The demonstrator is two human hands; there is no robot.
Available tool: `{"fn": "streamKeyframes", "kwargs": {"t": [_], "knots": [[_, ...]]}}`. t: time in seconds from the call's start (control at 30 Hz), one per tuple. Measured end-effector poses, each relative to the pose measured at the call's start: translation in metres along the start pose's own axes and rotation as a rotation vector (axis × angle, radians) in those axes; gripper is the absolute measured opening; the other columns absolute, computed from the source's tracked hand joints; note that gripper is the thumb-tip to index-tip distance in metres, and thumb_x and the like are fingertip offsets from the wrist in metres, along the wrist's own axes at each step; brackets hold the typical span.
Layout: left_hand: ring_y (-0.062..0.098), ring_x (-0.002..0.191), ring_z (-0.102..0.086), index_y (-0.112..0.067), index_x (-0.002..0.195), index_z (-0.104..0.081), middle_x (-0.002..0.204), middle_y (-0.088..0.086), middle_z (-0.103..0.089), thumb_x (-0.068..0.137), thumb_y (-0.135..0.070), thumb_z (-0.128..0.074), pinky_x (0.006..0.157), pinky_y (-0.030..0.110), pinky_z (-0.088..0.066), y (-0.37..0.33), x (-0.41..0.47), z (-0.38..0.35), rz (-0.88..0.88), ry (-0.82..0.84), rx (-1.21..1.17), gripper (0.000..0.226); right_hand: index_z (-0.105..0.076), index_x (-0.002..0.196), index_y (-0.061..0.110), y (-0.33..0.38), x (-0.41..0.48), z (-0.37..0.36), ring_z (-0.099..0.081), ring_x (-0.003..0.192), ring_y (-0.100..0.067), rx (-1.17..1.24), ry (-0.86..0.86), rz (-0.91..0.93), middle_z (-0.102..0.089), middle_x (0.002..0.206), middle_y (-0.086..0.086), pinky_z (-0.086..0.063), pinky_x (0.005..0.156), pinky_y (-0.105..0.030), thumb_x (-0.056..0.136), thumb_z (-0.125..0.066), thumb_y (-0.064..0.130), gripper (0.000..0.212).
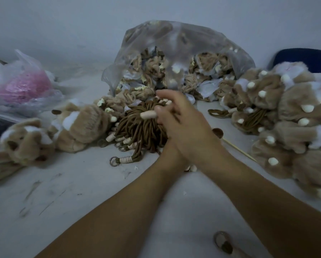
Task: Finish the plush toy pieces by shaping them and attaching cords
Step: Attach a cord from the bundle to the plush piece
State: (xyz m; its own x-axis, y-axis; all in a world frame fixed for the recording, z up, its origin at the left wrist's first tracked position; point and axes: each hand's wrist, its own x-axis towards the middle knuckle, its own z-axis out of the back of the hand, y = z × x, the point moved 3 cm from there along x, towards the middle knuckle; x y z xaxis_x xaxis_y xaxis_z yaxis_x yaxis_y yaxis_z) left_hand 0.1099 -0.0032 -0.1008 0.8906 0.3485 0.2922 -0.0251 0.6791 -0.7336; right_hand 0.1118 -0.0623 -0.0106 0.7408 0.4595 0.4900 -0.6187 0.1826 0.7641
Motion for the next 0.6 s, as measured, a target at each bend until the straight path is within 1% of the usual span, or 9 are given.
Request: {"fn": "streamKeyframes", "kwargs": {"t": [0.03, 0.07, 0.1, 0.17, 0.2, 0.3, 0.4, 0.5, 0.6], "knots": [[0.021, 0.101, -0.061, 0.013, 0.107, -0.051, 0.103, 0.019, -0.063, 0.097, 0.015, -0.031, 0.092, 0.026, -0.047, -0.002, -0.003, -0.003, -0.028, 0.053, -0.073, 0.022, -0.055, 0.118, 0.042, -0.007, -0.005, 0.025, -0.057, 0.088, 0.012, 0.0, -0.073, -0.001, -0.063, 0.086, 0.022, -0.043, 0.07, -0.006, 0.098, -0.048, 0.037, 0.022], [0.028, 0.102, -0.061, 0.012, 0.105, -0.056, 0.105, 0.019, -0.065, 0.1, 0.005, -0.04, 0.088, 0.033, -0.047, -0.006, 0.001, -0.003, -0.069, 0.217, -0.169, 0.018, -0.058, 0.12, 0.038, -0.02, -0.01, 0.043, -0.057, 0.09, 0.012, -0.029, -0.133, -0.023, -0.061, 0.089, 0.023, -0.043, 0.072, -0.006, 0.099, -0.046, 0.034, 0.024], [0.027, 0.1, -0.061, 0.007, 0.109, -0.06, 0.106, 0.016, -0.066, 0.101, -0.005, -0.047, 0.085, 0.034, -0.046, -0.024, 0.004, -0.001, -0.146, 0.182, -0.173, 0.02, -0.06, 0.12, 0.034, -0.034, -0.015, 0.054, -0.056, 0.093, 0.01, -0.087, -0.179, -0.057, -0.06, 0.093, 0.023, -0.042, 0.077, -0.007, 0.1, -0.044, 0.03, 0.026], [0.017, 0.089, -0.062, -0.007, 0.117, -0.064, 0.105, 0.006, -0.067, 0.101, -0.016, -0.051, 0.077, 0.028, -0.046, -0.028, 0.01, 0.011, -0.168, 0.175, -0.269, 0.022, -0.061, 0.12, 0.028, -0.06, -0.03, 0.067, -0.055, 0.101, 0.002, -0.164, -0.232, -0.118, -0.058, 0.103, 0.019, -0.044, 0.087, -0.017, 0.1, -0.043, 0.023, 0.027], [0.012, 0.081, -0.061, -0.01, 0.114, -0.065, 0.098, 0.001, -0.066, 0.101, -0.017, -0.051, 0.073, 0.026, -0.045, -0.022, 0.012, 0.011, -0.192, 0.173, -0.285, 0.02, -0.061, 0.118, 0.029, -0.07, -0.037, 0.069, -0.055, 0.103, 0.001, -0.186, -0.241, -0.144, -0.058, 0.108, 0.014, -0.042, 0.088, -0.014, 0.099, -0.043, 0.021, 0.026], [0.013, 0.072, -0.058, -0.008, 0.097, -0.065, 0.086, 0.004, -0.064, 0.101, -0.018, -0.052, 0.067, 0.031, -0.045, -0.026, 0.011, 0.002, -0.209, 0.176, -0.293, 0.016, -0.056, 0.1, 0.041, -0.08, -0.05, 0.063, -0.055, 0.096, 0.008, -0.147, -0.197, -0.168, -0.061, 0.103, 0.019, -0.04, 0.076, -0.005, 0.093, -0.049, 0.024, 0.02], [0.01, 0.065, -0.054, -0.011, 0.089, -0.06, 0.079, 0.001, -0.059, 0.099, -0.016, -0.051, 0.061, 0.029, -0.04, -0.021, 0.013, 0.003, -0.191, 0.196, -0.303, 0.015, -0.055, 0.091, 0.038, -0.082, -0.05, 0.061, -0.059, 0.084, 0.006, -0.093, -0.151, -0.215, -0.062, 0.091, 0.018, -0.043, 0.066, -0.007, 0.086, -0.057, 0.041, 0.006], [0.016, 0.08, -0.059, -0.012, 0.095, -0.063, 0.089, 0.002, -0.062, 0.098, -0.016, -0.053, 0.069, 0.03, -0.045, -0.024, 0.011, 0.001, -0.231, 0.186, -0.27, 0.011, -0.053, 0.089, 0.032, -0.085, -0.051, 0.064, -0.057, 0.078, 0.008, -0.135, -0.121, -0.202, -0.061, 0.085, 0.018, -0.04, 0.062, -0.006, 0.088, -0.057, 0.043, 0.012], [0.013, 0.094, -0.059, -0.011, 0.101, -0.066, 0.098, 0.001, -0.063, 0.098, -0.017, -0.056, 0.082, 0.028, -0.047, -0.024, 0.012, 0.001, -0.258, 0.159, -0.3, 0.012, -0.051, 0.088, 0.03, -0.085, -0.052, 0.068, -0.055, 0.07, 0.006, -0.166, -0.155, -0.182, -0.061, 0.077, 0.011, -0.04, 0.058, -0.008, 0.091, -0.056, 0.037, 0.008]]}}
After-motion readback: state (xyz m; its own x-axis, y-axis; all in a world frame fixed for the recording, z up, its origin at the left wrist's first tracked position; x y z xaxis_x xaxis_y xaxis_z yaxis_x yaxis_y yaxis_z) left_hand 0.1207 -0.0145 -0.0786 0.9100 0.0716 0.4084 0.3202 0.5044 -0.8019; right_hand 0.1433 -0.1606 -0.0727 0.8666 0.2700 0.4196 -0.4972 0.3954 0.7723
